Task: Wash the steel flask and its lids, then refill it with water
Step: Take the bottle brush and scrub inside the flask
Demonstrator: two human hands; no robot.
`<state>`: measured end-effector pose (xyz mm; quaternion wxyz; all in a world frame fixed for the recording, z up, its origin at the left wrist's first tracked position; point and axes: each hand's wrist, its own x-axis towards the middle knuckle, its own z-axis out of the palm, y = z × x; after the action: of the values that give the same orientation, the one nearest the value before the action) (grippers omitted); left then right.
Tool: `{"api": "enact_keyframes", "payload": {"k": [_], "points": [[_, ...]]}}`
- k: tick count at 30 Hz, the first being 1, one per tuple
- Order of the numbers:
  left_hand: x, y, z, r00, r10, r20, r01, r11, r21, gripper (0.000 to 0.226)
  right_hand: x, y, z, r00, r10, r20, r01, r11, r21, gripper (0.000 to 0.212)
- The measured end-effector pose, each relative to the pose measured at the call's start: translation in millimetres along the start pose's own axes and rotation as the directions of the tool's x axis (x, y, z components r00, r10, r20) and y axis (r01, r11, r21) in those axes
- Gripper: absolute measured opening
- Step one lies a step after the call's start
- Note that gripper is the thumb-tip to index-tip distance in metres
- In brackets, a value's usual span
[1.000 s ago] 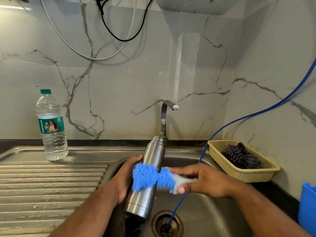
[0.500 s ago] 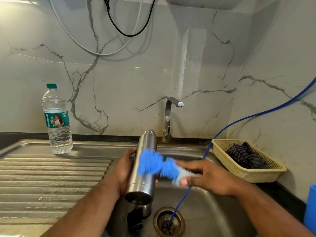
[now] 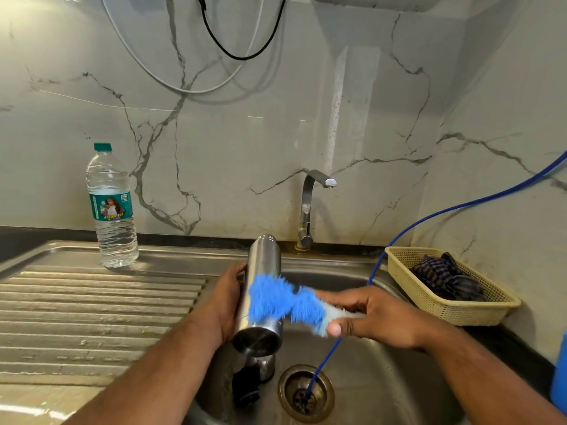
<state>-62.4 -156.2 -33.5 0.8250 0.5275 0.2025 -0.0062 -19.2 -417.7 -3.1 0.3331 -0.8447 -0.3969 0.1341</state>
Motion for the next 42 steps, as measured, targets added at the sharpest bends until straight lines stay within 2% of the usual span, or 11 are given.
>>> {"api": "enact_keyframes", "payload": {"k": [2, 5, 8, 18, 21, 24, 28, 31, 35, 38, 42], "points": [[1.1, -1.4, 0.3, 1.000, -0.002, 0.006, 0.002, 0.999, 0.039, 0.058, -1.2, -1.9, 1.3, 0.997, -0.001, 0.072, -0.001, 1.000, 0.024, 0.055], [-3.4, -2.8, 3.3, 1.000, 0.015, 0.020, -0.017, 0.997, 0.082, 0.050, -1.0, -3.9, 0.1, 1.000, 0.002, -0.027, -0.001, 0.999, 0.041, 0.054], [-6.2, -2.2, 5.6, 0.999, 0.037, 0.030, -0.039, 0.996, 0.082, 0.048, -3.0, -3.9, 1.3, 0.993, 0.009, 0.119, -0.013, 0.999, 0.035, 0.054], [-1.9, -3.1, 3.9, 1.000, 0.026, 0.017, -0.027, 0.997, 0.067, 0.049, -1.0, 0.8, -0.5, 0.999, 0.032, -0.023, -0.030, 0.997, 0.076, 0.055], [-4.5, -4.3, 3.7, 0.996, 0.077, 0.051, -0.081, 0.993, 0.090, 0.045, -1.3, 2.0, 1.3, 0.994, 0.013, 0.111, -0.020, 0.998, 0.062, 0.056], [-7.1, -6.0, 5.1, 0.997, 0.053, 0.061, -0.059, 0.993, 0.102, 0.051, 0.6, 1.6, -0.1, 0.999, 0.031, -0.020, -0.029, 0.996, 0.080, 0.055], [-13.8, -1.8, 8.6, 0.992, 0.075, 0.101, -0.088, 0.987, 0.135, 0.055, -0.5, 5.9, -0.5, 0.996, 0.000, 0.094, -0.008, 0.996, 0.093, 0.057], [-16.0, 0.3, 8.5, 0.995, 0.048, 0.085, -0.057, 0.993, 0.107, 0.070, 1.7, 6.3, -3.1, 0.998, 0.009, -0.063, -0.001, 0.994, 0.111, 0.054], [-14.4, -0.8, 5.8, 0.993, 0.051, 0.109, -0.062, 0.993, 0.097, 0.053, 0.7, 7.8, 0.7, 0.994, -0.011, 0.106, 0.000, 0.994, 0.105, 0.055], [-15.2, -1.3, 4.9, 0.996, 0.013, 0.083, -0.017, 0.998, 0.055, 0.066, 3.7, 7.9, -0.5, 0.996, 0.017, -0.088, -0.007, 0.993, 0.117, 0.053], [-12.9, -1.2, 2.3, 0.992, 0.014, 0.125, -0.018, 0.999, 0.029, 0.056, -1.6, 8.4, -0.3, 0.993, 0.007, 0.116, -0.023, 0.991, 0.135, 0.055]]}}
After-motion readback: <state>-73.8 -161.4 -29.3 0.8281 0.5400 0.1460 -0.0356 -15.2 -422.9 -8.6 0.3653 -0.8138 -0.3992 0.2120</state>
